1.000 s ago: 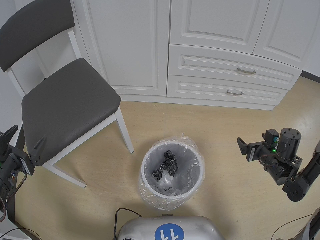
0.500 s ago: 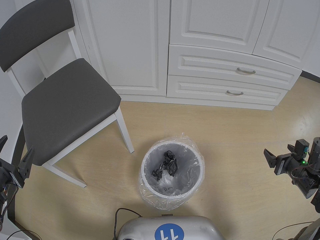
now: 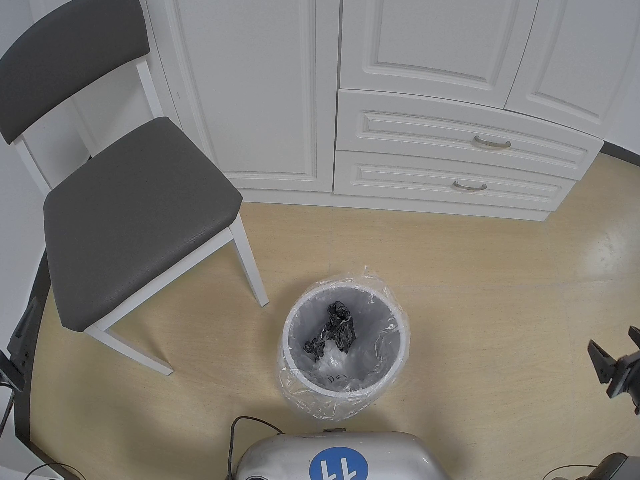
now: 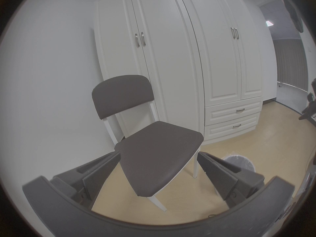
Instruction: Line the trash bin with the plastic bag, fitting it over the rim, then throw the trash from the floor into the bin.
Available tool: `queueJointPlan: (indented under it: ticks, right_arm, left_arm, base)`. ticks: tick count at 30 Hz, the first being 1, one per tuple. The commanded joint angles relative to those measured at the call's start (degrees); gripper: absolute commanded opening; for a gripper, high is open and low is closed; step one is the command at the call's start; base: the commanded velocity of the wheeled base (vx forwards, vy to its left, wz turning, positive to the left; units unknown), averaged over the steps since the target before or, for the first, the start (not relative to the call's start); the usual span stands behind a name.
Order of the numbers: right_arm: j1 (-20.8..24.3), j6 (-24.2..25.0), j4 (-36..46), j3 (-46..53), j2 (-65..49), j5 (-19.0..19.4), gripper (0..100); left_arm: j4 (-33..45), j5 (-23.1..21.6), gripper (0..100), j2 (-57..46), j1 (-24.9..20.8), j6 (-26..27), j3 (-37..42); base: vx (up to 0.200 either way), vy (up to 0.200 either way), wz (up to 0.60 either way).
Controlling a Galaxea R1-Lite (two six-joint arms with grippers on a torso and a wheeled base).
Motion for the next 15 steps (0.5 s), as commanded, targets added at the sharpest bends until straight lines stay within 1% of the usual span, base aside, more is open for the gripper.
queueJointPlan:
  ticks: [1, 2, 3, 4, 9, 11, 12, 13, 14, 15]
  right_arm:
    - [-6.43, 0.30, 16.89, -1.08, -27.16, 0.25, 100]
    - [-6.43, 0.30, 16.89, -1.08, -27.16, 0.25, 100]
    - [-8.36, 1.53, 17.77, -0.90, -29.27, 0.60, 100]
    - [-8.71, 1.97, 17.77, -0.73, -30.06, 0.78, 100]
    - [-9.15, 3.64, 17.77, 0.06, -34.54, 2.18, 100]
    - [-11.17, 4.08, 17.77, 0.42, -37.71, 6.40, 100]
    - [-11.52, 4.17, 17.77, 0.50, -38.24, 7.37, 100]
    - [-12.32, 4.26, 17.85, 0.59, -40.08, 10.18, 100]
    - [-12.40, 4.52, 17.50, 0.86, -40.52, 12.12, 100]
    - [-12.40, 4.52, 17.15, 1.12, -40.52, 12.91, 100]
  left_arm:
    - [4.19, 0.02, 100, -9.43, 1.71, 0.01, -0.65]
    - [4.19, 0.02, 100, -9.43, 1.71, 0.01, -0.65]
    - [5.07, 0.02, 100, -10.84, 2.32, 0.01, -0.65]
    - [5.42, 0.02, 100, -11.28, 2.50, 0.01, -0.65]
    - [7.35, -0.07, 100, -13.56, 3.47, -0.07, -0.56]
    - [8.32, -0.16, 100, -14.53, 3.82, -0.34, -0.56]
    - [8.41, -0.16, 100, -14.62, 3.91, -0.43, -0.56]
    - [8.41, -0.33, 100, -14.88, 4.26, -0.60, -0.56]
    - [8.50, -0.42, 100, -15.23, 4.61, -0.69, -0.56]
    - [8.50, -0.51, 100, -15.41, 4.87, -0.69, -0.56]
  base:
    - [0.000, 0.000, 0.00]
    - [0.000, 0.000, 0.00]
    - [0.000, 0.000, 0.00]
    - [0.000, 0.000, 0.00]
    - [0.000, 0.000, 0.00]
    - [0.000, 0.000, 0.00]
    - [0.000, 0.000, 0.00]
    - [0.000, 0.000, 0.00]
    - [0.000, 0.000, 0.00]
    - [0.000, 0.000, 0.00]
